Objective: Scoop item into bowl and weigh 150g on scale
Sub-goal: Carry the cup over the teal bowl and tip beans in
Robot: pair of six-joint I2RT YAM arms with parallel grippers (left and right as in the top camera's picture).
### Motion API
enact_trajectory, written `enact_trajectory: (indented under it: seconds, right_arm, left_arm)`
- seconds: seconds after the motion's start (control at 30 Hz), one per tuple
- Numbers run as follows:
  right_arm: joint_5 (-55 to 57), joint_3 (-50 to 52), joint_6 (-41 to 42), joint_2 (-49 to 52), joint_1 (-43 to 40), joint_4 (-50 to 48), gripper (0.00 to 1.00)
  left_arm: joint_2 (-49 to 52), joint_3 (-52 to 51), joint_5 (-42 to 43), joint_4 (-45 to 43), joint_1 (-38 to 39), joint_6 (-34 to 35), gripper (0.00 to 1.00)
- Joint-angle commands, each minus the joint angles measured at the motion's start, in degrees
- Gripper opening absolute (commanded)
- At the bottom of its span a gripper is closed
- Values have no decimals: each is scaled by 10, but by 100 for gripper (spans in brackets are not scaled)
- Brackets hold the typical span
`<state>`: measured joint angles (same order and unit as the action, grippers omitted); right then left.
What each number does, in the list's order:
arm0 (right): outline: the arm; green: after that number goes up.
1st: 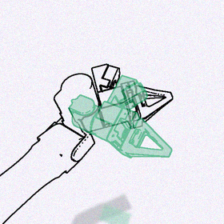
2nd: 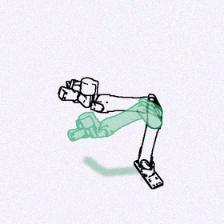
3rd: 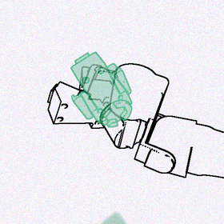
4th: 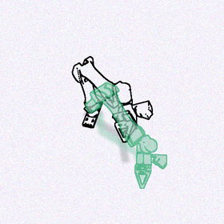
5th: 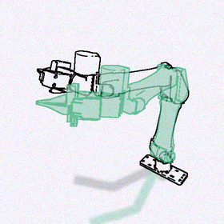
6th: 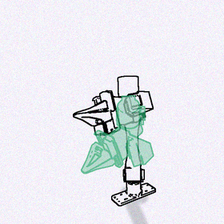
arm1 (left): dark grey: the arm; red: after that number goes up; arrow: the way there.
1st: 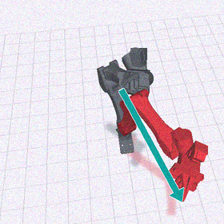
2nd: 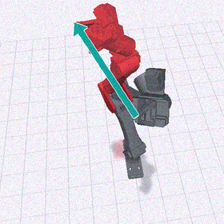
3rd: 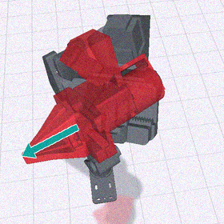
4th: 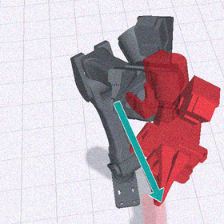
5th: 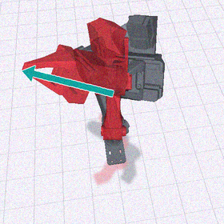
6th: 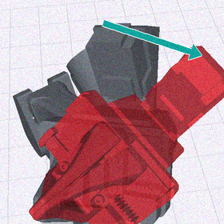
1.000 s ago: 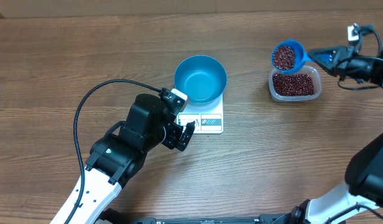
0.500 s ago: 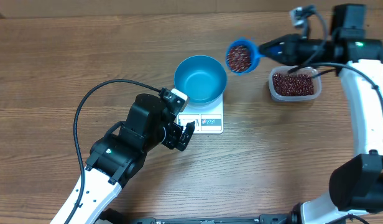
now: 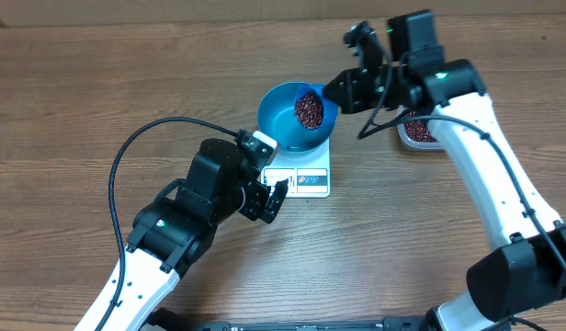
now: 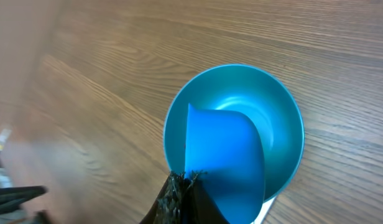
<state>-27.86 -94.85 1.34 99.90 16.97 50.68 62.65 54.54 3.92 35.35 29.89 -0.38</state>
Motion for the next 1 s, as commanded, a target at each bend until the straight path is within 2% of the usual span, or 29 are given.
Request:
enact_trajectory:
  seconds: [0.0,0.23,0.97]
  right_arm:
    - [108,-17,2,-16,31,-9,4]
    - [186,-17,2,-16,75,-19,4]
    - [204,-15,-18,-14,75,-76,4]
  left_arm:
    - [-1,11,6,-1,-3,-7,100]
    - [-1,11,6,-1,-3,-7,100]
    - [-1,11,6,-3,-3,-7,100]
